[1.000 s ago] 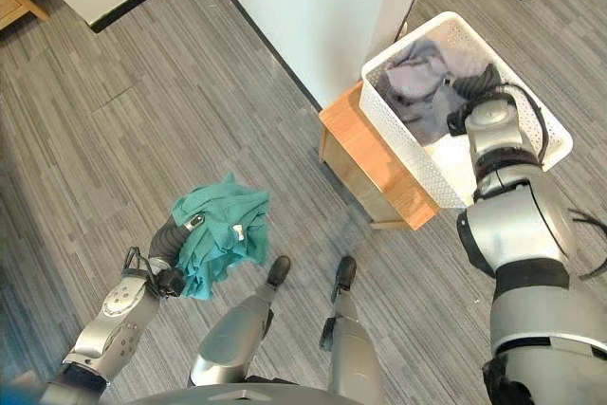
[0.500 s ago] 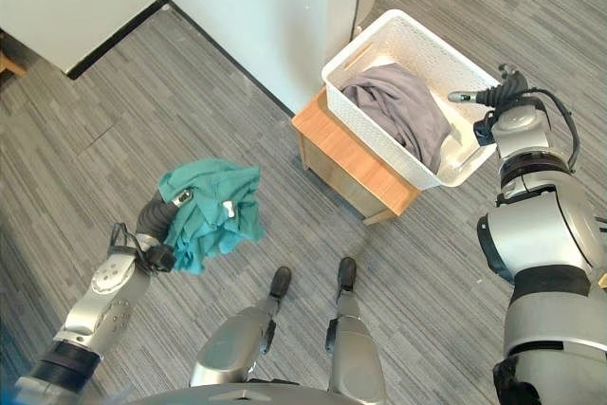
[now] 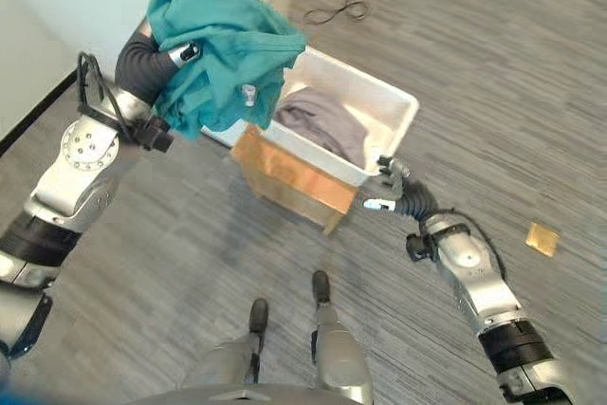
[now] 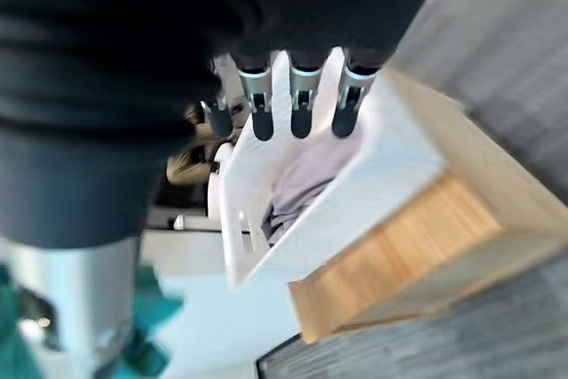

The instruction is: Pick up bed clothes into laundry basket.

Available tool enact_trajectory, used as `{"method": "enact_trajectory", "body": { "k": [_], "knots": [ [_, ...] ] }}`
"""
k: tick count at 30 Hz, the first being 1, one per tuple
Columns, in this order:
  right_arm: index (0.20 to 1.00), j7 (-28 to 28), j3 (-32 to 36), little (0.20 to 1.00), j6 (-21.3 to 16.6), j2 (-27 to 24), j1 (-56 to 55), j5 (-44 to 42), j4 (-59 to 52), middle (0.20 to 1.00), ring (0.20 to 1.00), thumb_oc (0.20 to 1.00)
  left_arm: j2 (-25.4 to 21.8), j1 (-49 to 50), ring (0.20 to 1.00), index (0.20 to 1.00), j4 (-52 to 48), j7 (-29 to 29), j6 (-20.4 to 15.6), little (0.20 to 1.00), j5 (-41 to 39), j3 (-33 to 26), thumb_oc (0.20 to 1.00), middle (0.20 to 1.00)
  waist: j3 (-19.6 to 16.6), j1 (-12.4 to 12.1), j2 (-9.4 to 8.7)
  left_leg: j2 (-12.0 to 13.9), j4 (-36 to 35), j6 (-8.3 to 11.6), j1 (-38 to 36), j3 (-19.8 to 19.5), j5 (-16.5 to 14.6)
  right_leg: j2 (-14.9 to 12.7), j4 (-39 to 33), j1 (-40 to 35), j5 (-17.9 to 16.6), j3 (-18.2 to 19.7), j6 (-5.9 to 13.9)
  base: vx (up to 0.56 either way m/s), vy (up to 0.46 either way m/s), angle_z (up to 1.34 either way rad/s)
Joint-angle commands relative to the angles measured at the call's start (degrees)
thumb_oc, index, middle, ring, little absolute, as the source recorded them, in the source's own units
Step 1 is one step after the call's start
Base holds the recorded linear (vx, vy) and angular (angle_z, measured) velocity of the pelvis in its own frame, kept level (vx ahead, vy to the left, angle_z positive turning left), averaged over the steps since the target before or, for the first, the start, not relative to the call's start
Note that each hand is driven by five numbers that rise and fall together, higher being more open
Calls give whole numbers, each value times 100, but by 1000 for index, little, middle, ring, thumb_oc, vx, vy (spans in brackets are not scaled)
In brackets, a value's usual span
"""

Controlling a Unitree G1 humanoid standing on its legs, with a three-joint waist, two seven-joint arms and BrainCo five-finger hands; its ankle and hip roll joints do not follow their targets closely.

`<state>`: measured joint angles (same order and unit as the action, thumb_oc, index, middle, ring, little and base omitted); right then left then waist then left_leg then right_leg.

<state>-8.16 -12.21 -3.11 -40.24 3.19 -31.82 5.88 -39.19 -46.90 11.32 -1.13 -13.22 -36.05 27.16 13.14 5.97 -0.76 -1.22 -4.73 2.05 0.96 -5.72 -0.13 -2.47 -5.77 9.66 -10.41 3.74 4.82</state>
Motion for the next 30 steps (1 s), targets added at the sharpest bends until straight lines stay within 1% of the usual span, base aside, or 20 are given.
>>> {"method": "enact_trajectory", "body": {
  "k": [1, 3, 4, 9, 10, 11, 12, 14, 18, 19, 23, 26, 27, 28, 30],
  "knots": [
    [1000, -375, -110, 1000, -283, -173, 427, -647, -236, 1000, 1000, 1000, 98, -357, 200, 200, 779, 13, -184, 200, -529, 12, 200, 200, -269, -188, 82, 13, -27, -27, 58, -44, 208, -2, 135, -360, 497, -165, 230, 49, -5, -9],
    [1000, -551, -208, 1000, -245, -6, 209, -981, -427, 1000, 1000, 1000, 156, -682, 200, 200, 1316, 24, -106, 200, -652, 120, 200, 200, -357, -85, 80, 38, -27, -12, 30, 28, 191, 5, 124, -377, 479, -104, 249, 62, -4, -17],
    [1000, -757, -301, 1000, -194, 27, -15, -1114, -628, 1000, 1000, 1000, 170, -988, 200, 200, 1791, 1, -61, 200, -671, 137, 200, 200, -420, 11, 86, 50, -27, 5, 3, 85, 176, 16, 114, -378, 462, -49, 263, 70, -1, -9],
    [1000, -1147, -487, 1000, -12, 163, -658, -1406, -1097, 1000, 1000, 1000, 206, -1696, 200, 200, 2762, 57, 60, 200, -611, 265, 200, 200, -512, 252, 145, 75, -27, 39, 25, 237, 146, 36, 109, -302, 433, 69, 292, 38, 6, -9],
    [1000, -1147, -486, 1000, -12, 163, -659, -1406, -1097, 1000, 1000, 1000, 207, -1697, 200, 200, 2763, 58, 60, 200, -612, 266, 200, 200, -513, 250, 145, 75, -27, 39, 25, 238, 146, 36, 109, -301, 432, 70, 292, 25, 17, -8],
    [1000, -1285, -581, 1000, 70, 148, -782, -1432, -1138, 1000, 1000, 1000, 202, -1997, 200, 200, 3115, 85, 83, 200, -499, 327, 200, 200, -519, 330, 166, 86, -27, 51, 47, 287, 140, 49, 105, -257, 422, 128, 299, 13, 10, -8],
    [1000, -1285, -580, 1000, 70, 148, -782, -1432, -1138, 1000, 1000, 1000, 203, -1999, 200, 200, 3116, 85, 83, 200, -499, 328, 200, 200, -519, 329, 166, 86, -27, 51, 47, 288, 140, 49, 105, -257, 422, 129, 299, 14, 7, -14],
    [1000, -1325, -748, 1000, 144, 145, -890, -1327, -1036, 1000, 1000, 1000, 248, -2349, 200, 200, 3527, 92, 116, 200, -424, 403, 200, 200, -495, 432, 204, 96, -27, 65, 75, 365, 136, 60, 97, -192, 391, 204, 307, 7, 1, -20],
    [1000, -1386, -939, 1000, 221, 168, -897, -1272, -876, 1000, 1000, 1000, 191, -2746, 200, 200, 3736, 75, 75, 200, -330, 557, 200, 200, -435, 501, 242, 90, -27, 74, 122, 437, 139, 73, 102, -100, 361, 271, 314, -6, 7, -15],
    [1000, -1479, -1062, 1000, 269, 64, -946, -1067, -876, 1000, 1000, 1000, 184, -2965, 200, 200, 3795, 95, 71, 200, -326, 607, 200, 200, -403, 522, 273, 93, -27, 81, 152, 469, 139, 72, 104, -58, 363, 291, 317, 20, 0, -10],
    [1000, -1553, -1199, 1000, 343, -92, -1019, -796, -879, 1000, 1000, 1000, 157, -3274, 200, 200, 4038, 104, 71, 200, -261, 747, 200, 200, -351, 572, 328, 97, -27, 86, 169, 495, 136, 79, 104, -29, 362, 316, 314, 19, 4, -4],
    [1000, -1543, -1219, 1000, 361, -163, -1033, -709, -900, 1000, 1000, 1000, -47, -3524, 200, 200, 4398, -1, 113, 200, 61, 857, 200, 200, -235, 684, 355, 102, -27, 99, 250, 575, 147, 101, 118, 109, 325, 374, 326, -10, 4, -2],
    [1000, -1514, -1188, 1000, 343, -153, -1021, -717, -877, 1000, 1000, 1000, -153, -3573, 200, 200, 4545, -26, 133, 200, 272, 926, 200, 200, -194, 729, 345, 107, -27, 104, 306, 620, 154, 111, 123, 178, 295, 406, 330, -20, 7, -19],
    [1000, -1513, -1191, 1000, 342, -148, -1011, -717, -875, 1000, 1000, 1000, -155, -3584, 200, 200, 4552, -24, 132, 200, 275, 932, 200, 200, -198, 725, 340, 107, -27, 105, 316, 626, 155, 111, 125, 191, 293, 412, 330, -31, 6, -25],
    [1000, -1419, -1078, 1000, 284, -90, -978, -703, -827, 1000, 1000, 1000, -352, -3679, 200, 200, 4717, -91, 149, 200, 370, 905, 200, 200, -39, 827, 290, 120, -27, 115, 462, 727, 171, 135, 146, 385, 223, 466, 337, -63, -4, -18]
  ]
}}
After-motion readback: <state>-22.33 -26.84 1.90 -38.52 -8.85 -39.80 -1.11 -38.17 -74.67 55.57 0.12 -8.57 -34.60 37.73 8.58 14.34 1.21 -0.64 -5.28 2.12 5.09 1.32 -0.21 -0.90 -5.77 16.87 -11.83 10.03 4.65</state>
